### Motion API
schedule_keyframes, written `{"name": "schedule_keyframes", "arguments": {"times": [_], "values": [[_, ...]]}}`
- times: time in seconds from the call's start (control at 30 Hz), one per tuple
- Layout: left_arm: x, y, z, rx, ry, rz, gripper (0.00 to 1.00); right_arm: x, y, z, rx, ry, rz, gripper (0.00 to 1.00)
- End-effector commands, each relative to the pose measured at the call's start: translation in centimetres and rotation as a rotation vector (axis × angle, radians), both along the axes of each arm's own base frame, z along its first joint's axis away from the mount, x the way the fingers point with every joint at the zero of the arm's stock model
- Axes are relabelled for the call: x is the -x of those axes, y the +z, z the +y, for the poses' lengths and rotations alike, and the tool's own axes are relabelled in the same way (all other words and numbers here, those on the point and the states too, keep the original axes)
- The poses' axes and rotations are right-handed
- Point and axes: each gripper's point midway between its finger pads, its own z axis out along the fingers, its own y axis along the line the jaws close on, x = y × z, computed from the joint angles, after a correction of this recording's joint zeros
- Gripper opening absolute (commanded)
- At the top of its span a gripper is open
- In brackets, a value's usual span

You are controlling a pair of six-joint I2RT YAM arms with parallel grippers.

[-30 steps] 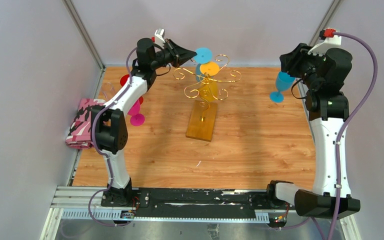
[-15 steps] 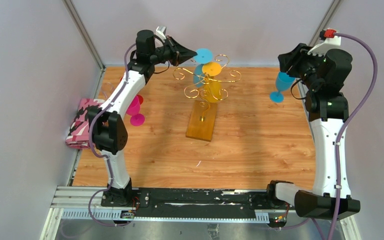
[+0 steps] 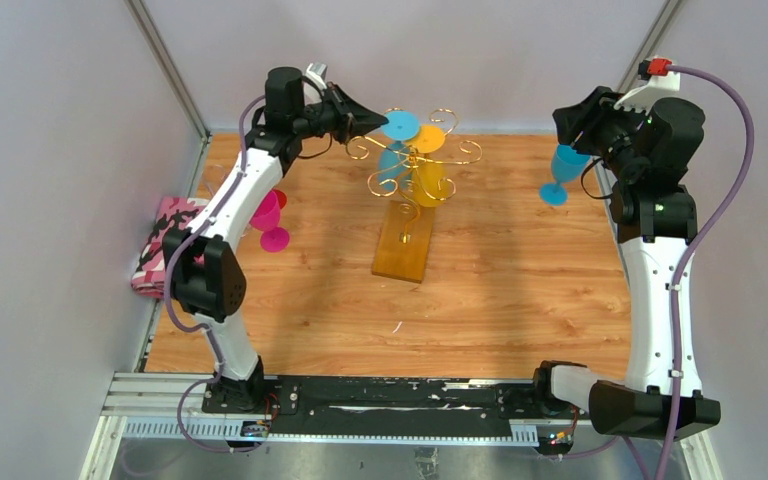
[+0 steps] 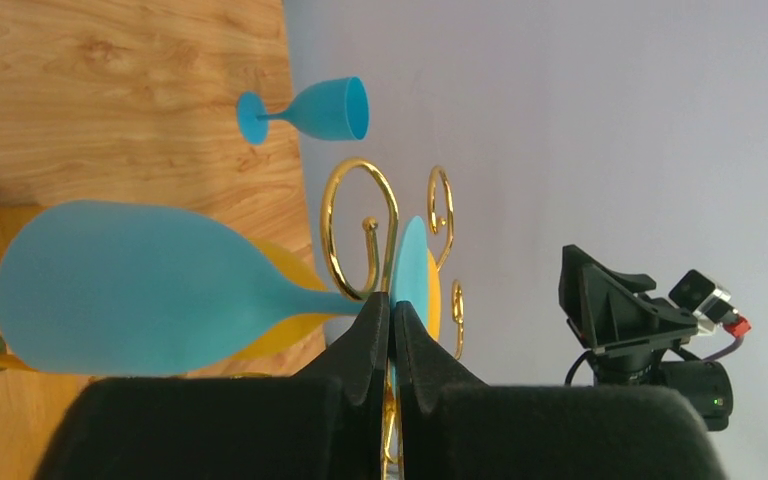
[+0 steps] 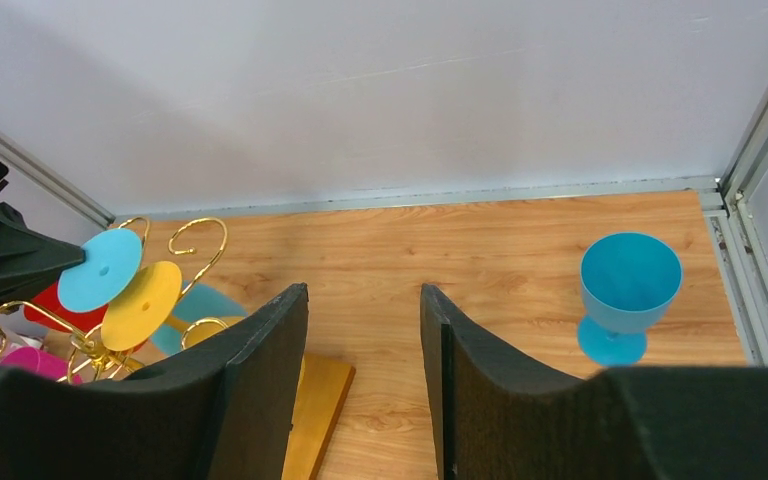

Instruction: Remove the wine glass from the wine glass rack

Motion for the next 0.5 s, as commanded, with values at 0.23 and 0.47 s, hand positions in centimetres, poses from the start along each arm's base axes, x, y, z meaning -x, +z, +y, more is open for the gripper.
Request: {"name": "schedule_keyframes", "arguments": {"times": [0.23,0.47], "values": [[2.2,3.1,4.0,-0.005,0.068,-0.066,0.0,0.1,0.3,1.3,-0.02,0.051,-0.017,0.5],[0.6,3.8,6.0,-0.012,0.134,-0.107,0.0,0.3,0.4,1.3,-0.021,0.054,-0.022,0.5]]}}
